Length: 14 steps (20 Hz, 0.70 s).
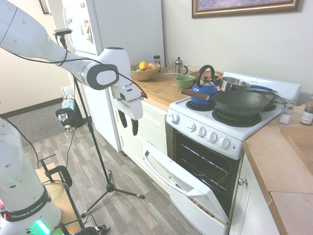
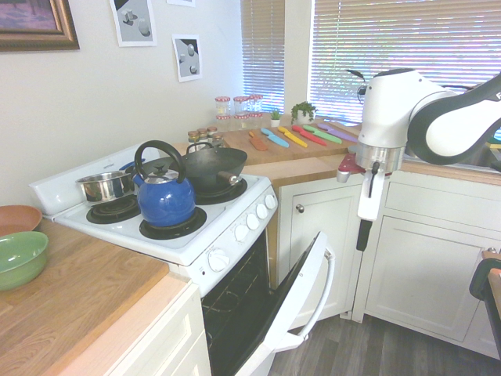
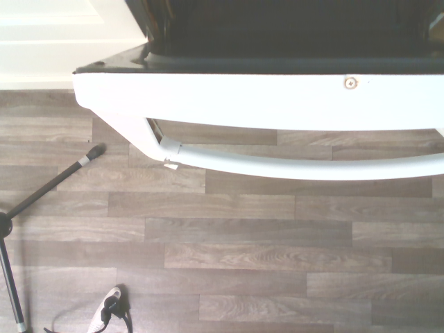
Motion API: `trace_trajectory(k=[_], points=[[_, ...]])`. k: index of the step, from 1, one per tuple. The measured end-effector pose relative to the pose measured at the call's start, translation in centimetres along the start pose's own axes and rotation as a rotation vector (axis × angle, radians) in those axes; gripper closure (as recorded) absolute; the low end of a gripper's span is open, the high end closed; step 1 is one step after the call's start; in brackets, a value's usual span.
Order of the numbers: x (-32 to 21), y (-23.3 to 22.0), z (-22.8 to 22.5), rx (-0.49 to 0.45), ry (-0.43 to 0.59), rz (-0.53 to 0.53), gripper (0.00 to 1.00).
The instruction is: Close the oven
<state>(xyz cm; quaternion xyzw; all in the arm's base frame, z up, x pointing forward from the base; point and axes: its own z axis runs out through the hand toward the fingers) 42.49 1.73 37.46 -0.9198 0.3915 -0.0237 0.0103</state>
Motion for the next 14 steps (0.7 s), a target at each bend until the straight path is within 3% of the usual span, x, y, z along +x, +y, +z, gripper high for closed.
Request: trace_trajectory(k=[6,9,14], points=[[-0.3,-0.2,1.7,-0.026,-0.03,0.003,0.0],[-0.9,-0.2,5.7,-0.066,-0.076,0.01,0.0],[-2.2,-1.5,13.5,-0.056,-0.115,0.018,0.0]])
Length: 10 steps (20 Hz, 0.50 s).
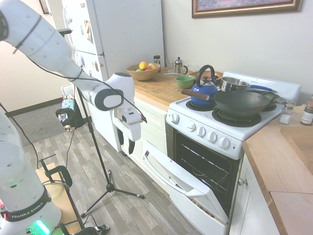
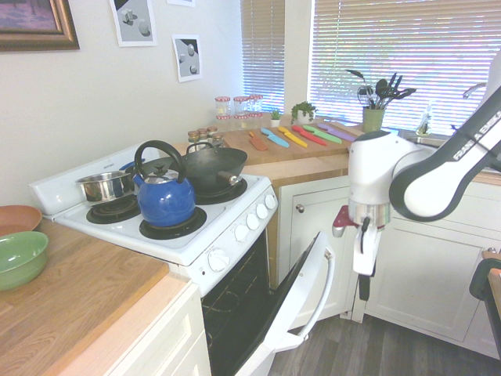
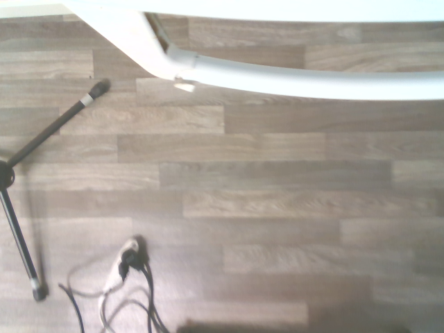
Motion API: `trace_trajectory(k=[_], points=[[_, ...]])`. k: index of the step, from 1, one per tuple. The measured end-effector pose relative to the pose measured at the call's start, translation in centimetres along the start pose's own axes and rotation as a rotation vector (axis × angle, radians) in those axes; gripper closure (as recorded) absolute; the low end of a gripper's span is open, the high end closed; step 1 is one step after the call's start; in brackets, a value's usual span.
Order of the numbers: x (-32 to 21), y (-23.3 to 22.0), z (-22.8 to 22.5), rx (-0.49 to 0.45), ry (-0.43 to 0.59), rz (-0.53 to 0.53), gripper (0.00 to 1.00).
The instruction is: Close the oven
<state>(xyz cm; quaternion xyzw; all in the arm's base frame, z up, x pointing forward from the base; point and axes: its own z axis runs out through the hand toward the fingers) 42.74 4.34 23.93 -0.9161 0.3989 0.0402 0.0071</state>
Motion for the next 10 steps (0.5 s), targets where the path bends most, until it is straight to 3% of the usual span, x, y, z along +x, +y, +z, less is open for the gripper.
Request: trace_trajectory(k=[4,10], points=[[0.5,-1.7,3.9,0.046,0.038,-0.014,0.0],[4.3,-3.9,6.4,0.081,0.097,0.007,0.0]])
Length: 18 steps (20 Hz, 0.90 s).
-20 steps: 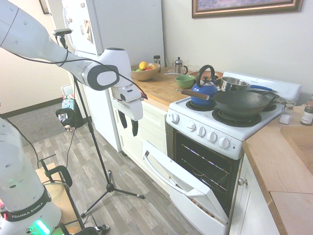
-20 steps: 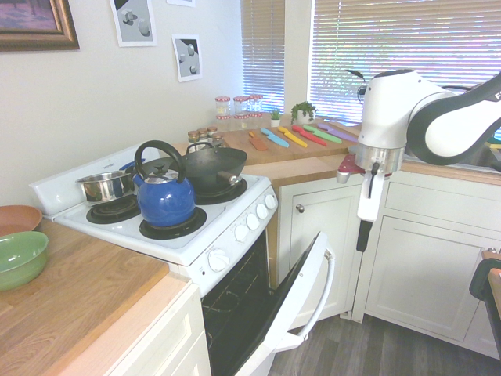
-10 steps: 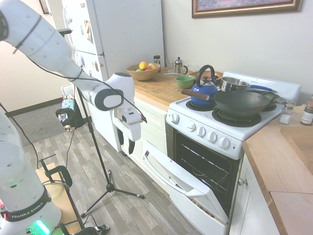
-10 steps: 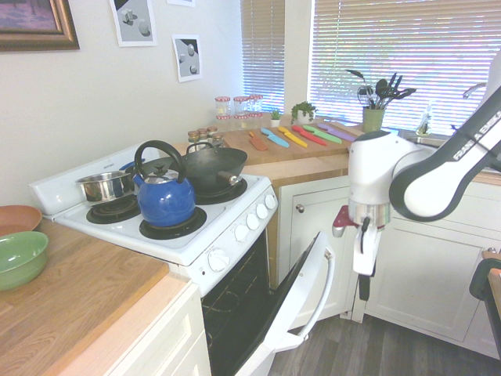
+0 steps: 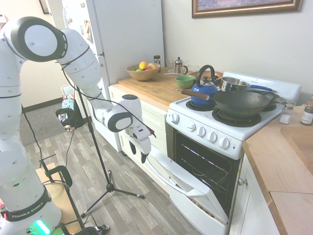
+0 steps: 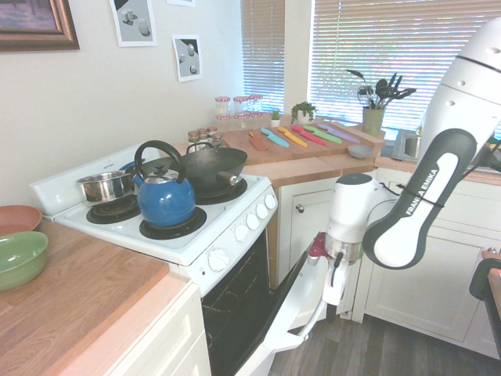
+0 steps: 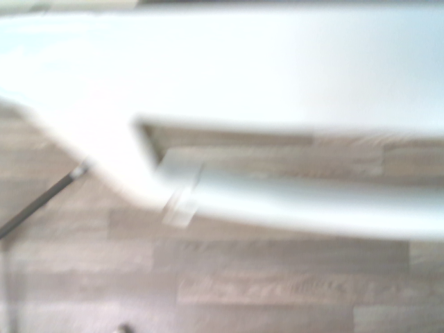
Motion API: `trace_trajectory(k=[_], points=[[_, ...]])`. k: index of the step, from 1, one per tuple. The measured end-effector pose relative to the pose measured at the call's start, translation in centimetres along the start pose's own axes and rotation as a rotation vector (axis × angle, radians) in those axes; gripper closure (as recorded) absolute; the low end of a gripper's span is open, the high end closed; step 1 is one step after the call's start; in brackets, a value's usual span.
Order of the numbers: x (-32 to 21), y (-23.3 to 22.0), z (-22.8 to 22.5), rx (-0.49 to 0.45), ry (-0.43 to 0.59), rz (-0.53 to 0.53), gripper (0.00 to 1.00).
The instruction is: Close the oven
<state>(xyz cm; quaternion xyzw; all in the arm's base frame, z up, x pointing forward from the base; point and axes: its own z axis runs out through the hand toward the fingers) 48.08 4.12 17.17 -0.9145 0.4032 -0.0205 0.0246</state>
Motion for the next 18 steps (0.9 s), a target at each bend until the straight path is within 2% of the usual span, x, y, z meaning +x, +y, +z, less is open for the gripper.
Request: trace_trajectory(k=[11,18], points=[[5.3,-2.5,3.4,0.003,0.029,0.052,0.0],[6.7,-2.0,5.9,-0.019,0.011,0.064,0.0]])
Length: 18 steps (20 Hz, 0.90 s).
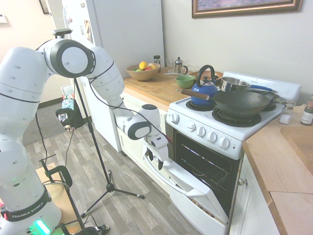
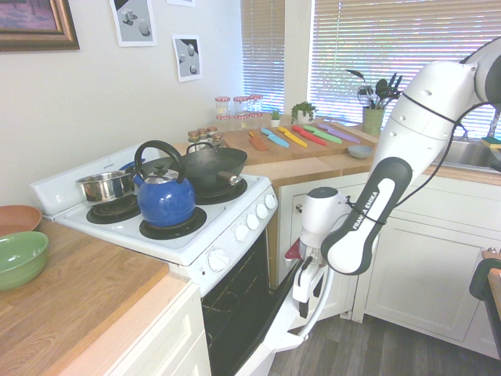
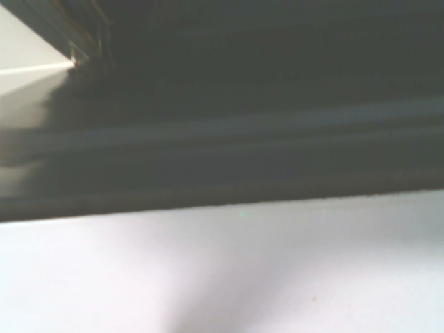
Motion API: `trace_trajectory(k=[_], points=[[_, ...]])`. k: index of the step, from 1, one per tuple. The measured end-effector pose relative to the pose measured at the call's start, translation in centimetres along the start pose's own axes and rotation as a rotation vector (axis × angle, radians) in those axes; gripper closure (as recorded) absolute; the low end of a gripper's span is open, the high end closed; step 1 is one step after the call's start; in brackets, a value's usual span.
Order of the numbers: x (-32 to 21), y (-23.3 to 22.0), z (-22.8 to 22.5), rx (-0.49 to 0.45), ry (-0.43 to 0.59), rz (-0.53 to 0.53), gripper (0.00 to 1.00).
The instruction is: Close the oven
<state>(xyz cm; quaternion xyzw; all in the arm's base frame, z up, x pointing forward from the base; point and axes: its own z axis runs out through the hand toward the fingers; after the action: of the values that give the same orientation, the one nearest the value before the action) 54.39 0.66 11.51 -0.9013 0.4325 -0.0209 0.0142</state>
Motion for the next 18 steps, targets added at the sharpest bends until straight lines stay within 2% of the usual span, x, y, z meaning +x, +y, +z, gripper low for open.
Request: trace_trajectory(k=[5,10,18], points=[[-0.3,-2.7,0.2,0.017,0.007,-0.043,0.0],[0.8,-7.7,-2.7,0.063,0.033,-0.079,0.0],[3.4,-13.0,-5.6,0.112,0.064,-0.081,0.0]])
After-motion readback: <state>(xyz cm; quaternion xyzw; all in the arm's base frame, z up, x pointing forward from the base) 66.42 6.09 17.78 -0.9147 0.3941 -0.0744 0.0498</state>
